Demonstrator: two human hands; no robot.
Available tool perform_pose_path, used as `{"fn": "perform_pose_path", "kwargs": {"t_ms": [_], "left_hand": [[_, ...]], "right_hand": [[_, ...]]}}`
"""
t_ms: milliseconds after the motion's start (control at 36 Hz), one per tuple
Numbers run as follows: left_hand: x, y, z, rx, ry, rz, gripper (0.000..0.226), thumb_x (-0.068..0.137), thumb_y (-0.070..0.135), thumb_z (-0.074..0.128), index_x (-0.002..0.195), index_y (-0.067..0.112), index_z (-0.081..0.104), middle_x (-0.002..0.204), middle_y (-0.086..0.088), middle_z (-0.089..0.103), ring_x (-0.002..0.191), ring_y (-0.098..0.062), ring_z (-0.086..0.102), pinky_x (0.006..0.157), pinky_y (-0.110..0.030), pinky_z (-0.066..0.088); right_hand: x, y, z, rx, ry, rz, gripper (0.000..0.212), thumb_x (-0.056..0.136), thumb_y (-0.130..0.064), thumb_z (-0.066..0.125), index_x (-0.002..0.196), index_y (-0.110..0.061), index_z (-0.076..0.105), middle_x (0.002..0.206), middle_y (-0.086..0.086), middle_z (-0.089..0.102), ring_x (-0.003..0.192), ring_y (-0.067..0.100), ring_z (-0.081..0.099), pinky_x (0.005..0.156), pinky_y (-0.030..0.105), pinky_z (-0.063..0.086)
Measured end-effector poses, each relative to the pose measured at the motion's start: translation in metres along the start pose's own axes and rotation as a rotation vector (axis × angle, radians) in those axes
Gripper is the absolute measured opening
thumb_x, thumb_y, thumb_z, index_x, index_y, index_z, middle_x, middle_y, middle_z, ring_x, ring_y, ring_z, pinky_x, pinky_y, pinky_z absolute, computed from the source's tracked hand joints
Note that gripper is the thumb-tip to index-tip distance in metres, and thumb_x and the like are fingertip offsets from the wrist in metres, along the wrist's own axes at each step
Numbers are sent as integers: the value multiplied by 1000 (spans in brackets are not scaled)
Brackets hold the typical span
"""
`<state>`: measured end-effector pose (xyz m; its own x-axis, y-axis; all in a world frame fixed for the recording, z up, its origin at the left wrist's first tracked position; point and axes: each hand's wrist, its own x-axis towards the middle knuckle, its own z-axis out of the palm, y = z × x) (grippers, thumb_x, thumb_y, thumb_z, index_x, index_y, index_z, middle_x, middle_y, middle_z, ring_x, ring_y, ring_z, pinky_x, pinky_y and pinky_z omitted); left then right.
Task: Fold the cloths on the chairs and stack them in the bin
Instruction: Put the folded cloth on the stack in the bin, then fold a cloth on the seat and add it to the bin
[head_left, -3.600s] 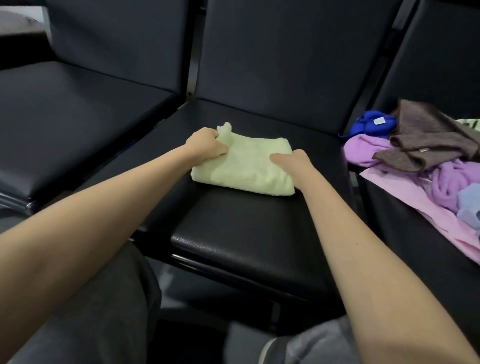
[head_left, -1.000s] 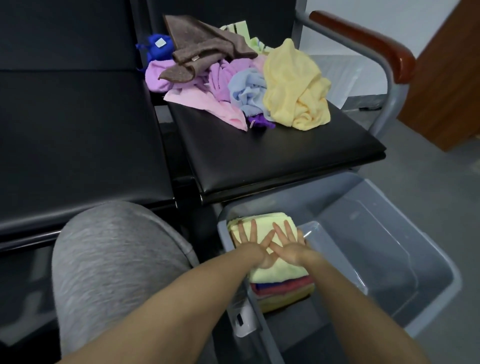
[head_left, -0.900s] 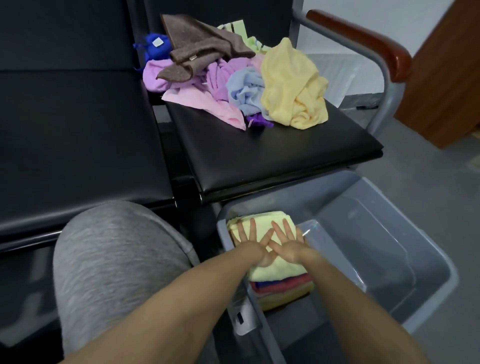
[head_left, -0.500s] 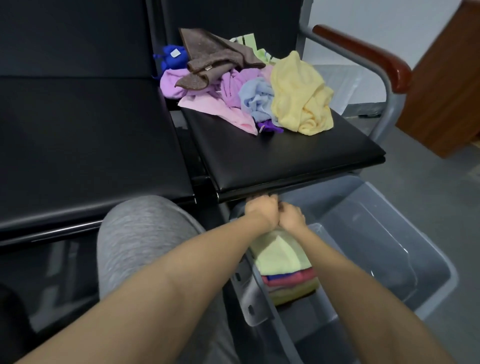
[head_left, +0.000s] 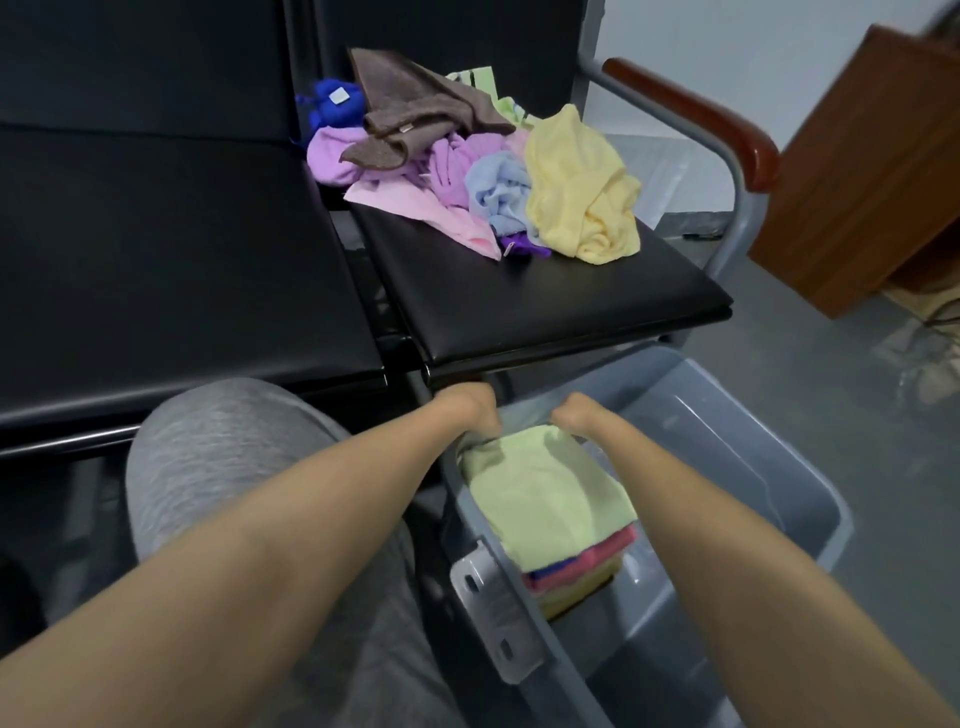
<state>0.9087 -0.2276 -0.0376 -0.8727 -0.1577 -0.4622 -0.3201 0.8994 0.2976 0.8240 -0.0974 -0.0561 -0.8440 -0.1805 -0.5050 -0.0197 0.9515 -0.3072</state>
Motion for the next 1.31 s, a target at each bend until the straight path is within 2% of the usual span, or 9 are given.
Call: {"fn": "perform_pose_path", "kwargs": {"t_ms": [194,333,389,611,722,861,1139,1222,1306], "left_hand": [[-12,5,22,-202,-543,-225,46,91,7,44,133,-11,38,129,-30,49,115,-40,56,86,-38,50],[-20,9,43,-100,-758,-149,31,82,-5,34,98,-12,59,85,-22,65,69,-24,67,74,-29,54],[-22,13,52,-71,-784,-135,32,85,-4,33,101,-15,58,100,-27,65,66,-22,64,68,-25,52],[-25,13,58,-145,-832,-189,33,90,-2,35,112,-16,56,132,-30,50,126,-33,50,91,-30,44],[-18,24,55,-121,-618,-105,23,94,3,36,89,-5,56,117,-27,60,107,-32,60,84,-34,47],[0,40,59,101,95,195,69,88,9,58,145,11,18,141,-17,37,120,-34,49,83,-37,43],[25,40,60,418,-116,277,103,87,10,63,149,31,-17,160,-4,-13,147,-29,5,112,-45,25],[32,41,51,539,-61,333,103,87,16,65,149,35,-15,158,-2,-19,147,-26,0,115,-44,20],[35,42,50,702,-9,400,89,91,20,61,151,37,-2,157,-3,-25,147,-24,-9,116,-45,13]], "right_hand": [[-15,-2,6,-141,-30,24,44,104,-17,28,143,5,31,149,20,35,136,31,35,107,34,29],[-13,16,22,-68,-21,78,63,102,-43,32,148,0,22,154,16,26,140,34,29,112,41,27],[-14,17,27,47,12,100,72,96,-50,44,143,3,32,149,18,35,134,34,38,106,38,34],[-8,20,53,353,41,227,94,90,-19,62,148,-2,-11,153,18,15,139,31,24,112,33,23],[-5,23,59,397,50,209,88,92,-23,59,147,-3,-7,148,20,27,132,33,36,105,35,33],[-9,12,79,483,-1,130,61,102,-38,37,149,-7,14,154,11,24,137,27,33,108,35,31],[-6,0,78,274,85,54,79,98,-7,46,146,4,-15,154,21,-19,146,27,-9,114,20,6],[-23,-1,72,172,-1,21,68,92,3,54,139,21,7,155,28,4,145,32,9,97,-4,20],[-17,19,88,185,-35,-16,61,88,-7,64,140,5,33,148,18,36,136,31,35,103,20,33]]}}
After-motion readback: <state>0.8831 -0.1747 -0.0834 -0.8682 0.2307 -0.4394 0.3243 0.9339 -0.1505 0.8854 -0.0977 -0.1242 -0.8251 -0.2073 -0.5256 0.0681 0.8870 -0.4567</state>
